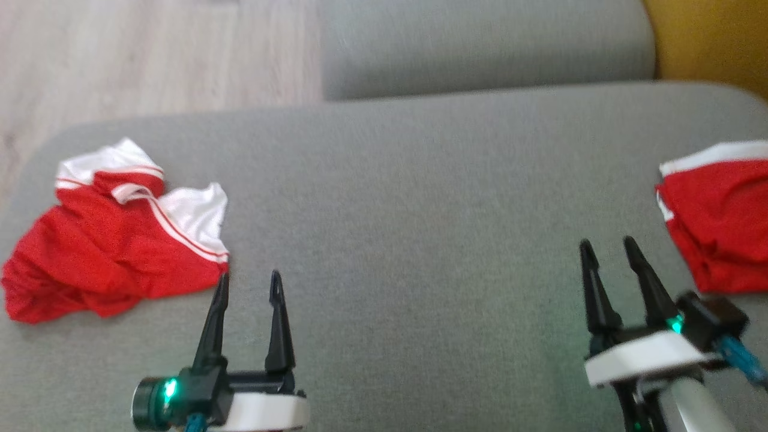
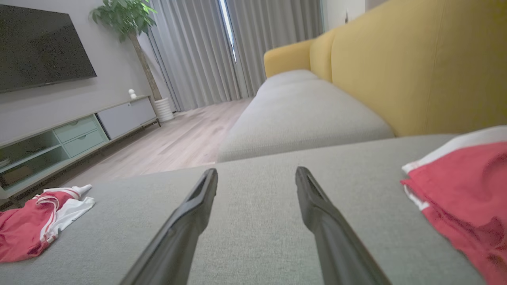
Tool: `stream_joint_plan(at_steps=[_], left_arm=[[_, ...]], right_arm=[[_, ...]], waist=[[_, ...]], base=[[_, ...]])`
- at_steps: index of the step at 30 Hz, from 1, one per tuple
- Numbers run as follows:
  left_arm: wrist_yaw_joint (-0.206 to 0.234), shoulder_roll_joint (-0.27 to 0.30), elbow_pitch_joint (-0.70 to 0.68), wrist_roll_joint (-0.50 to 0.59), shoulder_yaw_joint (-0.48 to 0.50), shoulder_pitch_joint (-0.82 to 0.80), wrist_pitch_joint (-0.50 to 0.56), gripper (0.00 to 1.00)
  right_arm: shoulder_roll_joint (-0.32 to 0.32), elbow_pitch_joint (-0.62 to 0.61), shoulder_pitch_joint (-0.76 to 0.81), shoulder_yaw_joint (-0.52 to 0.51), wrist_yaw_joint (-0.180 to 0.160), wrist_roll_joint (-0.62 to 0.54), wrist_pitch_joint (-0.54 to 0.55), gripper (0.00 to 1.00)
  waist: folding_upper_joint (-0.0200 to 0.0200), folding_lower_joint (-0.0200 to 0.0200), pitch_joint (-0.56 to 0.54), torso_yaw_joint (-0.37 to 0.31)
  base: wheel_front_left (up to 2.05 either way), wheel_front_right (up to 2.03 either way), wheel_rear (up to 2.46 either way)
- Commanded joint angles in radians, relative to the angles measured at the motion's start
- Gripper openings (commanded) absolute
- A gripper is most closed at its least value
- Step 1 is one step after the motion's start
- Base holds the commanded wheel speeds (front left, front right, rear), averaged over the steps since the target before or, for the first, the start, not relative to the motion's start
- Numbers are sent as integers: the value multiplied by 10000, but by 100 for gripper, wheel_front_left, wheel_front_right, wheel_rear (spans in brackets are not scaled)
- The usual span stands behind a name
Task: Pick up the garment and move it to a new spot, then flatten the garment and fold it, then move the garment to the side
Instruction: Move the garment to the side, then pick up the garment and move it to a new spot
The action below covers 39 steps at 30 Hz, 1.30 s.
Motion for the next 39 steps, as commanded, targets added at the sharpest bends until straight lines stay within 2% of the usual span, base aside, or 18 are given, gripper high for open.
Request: stream_joint_plan(at_steps=[1,6,14,21,31,39], left_arm=[[-85,-26,-417,145,485,-55,-53,100],[-235,-26,-478,336,651,389,-53,100],[-419,-13,10,622,918,1328,-53,100],[-670,-17,440,771,1285,1260,-53,100],[-792,-23,489,836,1412,1163,-53,100],[-776,-24,462,867,1445,1120,-53,100]], right_arm=[[61,-839,342,-75,73,-415,-115,100],[202,-1399,1341,-280,73,-1061,-116,100],[352,-1404,2376,-510,73,-1407,-117,100],[414,-1189,2304,-477,73,-1578,-117,100],[460,-1173,2363,-393,73,-1549,-118,100],[462,-1171,2431,-387,73,-1526,-118,100]], waist=[[0,3,-849,310],[0,3,-1252,285],[0,3,-1716,86],[0,3,-1840,-24],[0,3,-1888,93],[0,3,-1884,658]], base=[[0,0,0],[0,0,0],[0,0,0],[0,0,0],[0,0,0],[0,0,0]])
